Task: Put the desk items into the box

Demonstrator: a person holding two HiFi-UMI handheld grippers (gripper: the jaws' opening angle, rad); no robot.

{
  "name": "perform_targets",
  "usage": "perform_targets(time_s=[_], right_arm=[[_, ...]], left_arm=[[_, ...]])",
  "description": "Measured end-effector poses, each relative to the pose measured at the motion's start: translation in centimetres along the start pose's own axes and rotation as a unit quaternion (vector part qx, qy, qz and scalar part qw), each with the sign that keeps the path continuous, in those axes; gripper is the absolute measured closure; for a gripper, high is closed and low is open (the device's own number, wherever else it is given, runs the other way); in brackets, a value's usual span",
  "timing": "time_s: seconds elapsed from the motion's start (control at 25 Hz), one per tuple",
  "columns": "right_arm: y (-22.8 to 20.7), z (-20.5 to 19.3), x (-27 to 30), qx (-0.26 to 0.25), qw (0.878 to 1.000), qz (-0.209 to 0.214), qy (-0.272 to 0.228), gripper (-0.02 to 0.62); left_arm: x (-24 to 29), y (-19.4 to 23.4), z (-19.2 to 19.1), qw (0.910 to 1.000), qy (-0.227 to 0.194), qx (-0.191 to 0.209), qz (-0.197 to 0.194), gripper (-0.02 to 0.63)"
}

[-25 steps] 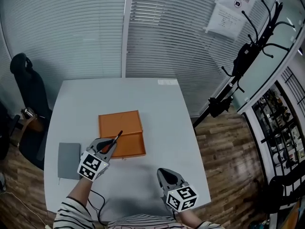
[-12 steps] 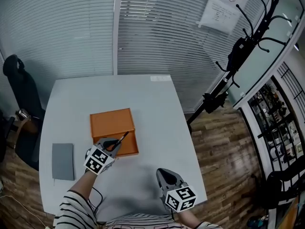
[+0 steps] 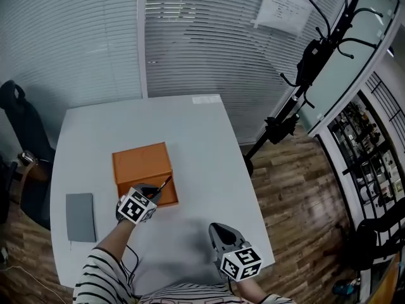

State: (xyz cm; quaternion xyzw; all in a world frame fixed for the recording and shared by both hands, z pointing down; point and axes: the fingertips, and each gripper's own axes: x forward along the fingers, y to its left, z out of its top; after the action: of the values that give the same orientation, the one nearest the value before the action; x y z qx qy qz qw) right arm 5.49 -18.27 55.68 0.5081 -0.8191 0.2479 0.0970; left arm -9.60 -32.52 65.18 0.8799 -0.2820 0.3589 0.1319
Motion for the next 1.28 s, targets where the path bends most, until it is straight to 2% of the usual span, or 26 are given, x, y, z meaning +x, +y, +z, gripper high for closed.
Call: perform_targets(time_s=[0.36,0.64,0.88,1.0,1.08,1.28], right_arm=[[-1.3,-0.5,-0.4,0.012,1.0,-0.013,0.001,0.569],[-1.6,-0.5,-0.2,0.013,1.0,-0.016,-0.002,0.569],[-1.5,-0.7,-0.3,0.015,1.0,-0.016,0.0,0.569],[-1.6,-0.9,-0.4,0.015,1.0,-0.017,0.002,0.569],[-1.6,-1.0,-0.5,0.015,1.0,-0.017,0.003,0.569],[-1.8,-1.2,-0.7,0.017,1.0,-0.021,0.003,0.569]], left_arm=[[2.5,0.2,-2.9,0.9965,0.082,-0.012,-0.013,0.555],[3.6,0.0,-5.4,0.9887,0.146,-0.013,-0.031,0.555],[3.9,0.3,-6.2,0.9835,0.178,-0.013,-0.029,0.555],[4.2,0.6,-6.4,0.9807,0.194,0.005,-0.027,0.555],[4.2,1.0,-6.5,0.9795,0.2,0.016,-0.02,0.555],[4.4,1.1,-7.1,0.9775,0.209,0.015,-0.022,0.555]])
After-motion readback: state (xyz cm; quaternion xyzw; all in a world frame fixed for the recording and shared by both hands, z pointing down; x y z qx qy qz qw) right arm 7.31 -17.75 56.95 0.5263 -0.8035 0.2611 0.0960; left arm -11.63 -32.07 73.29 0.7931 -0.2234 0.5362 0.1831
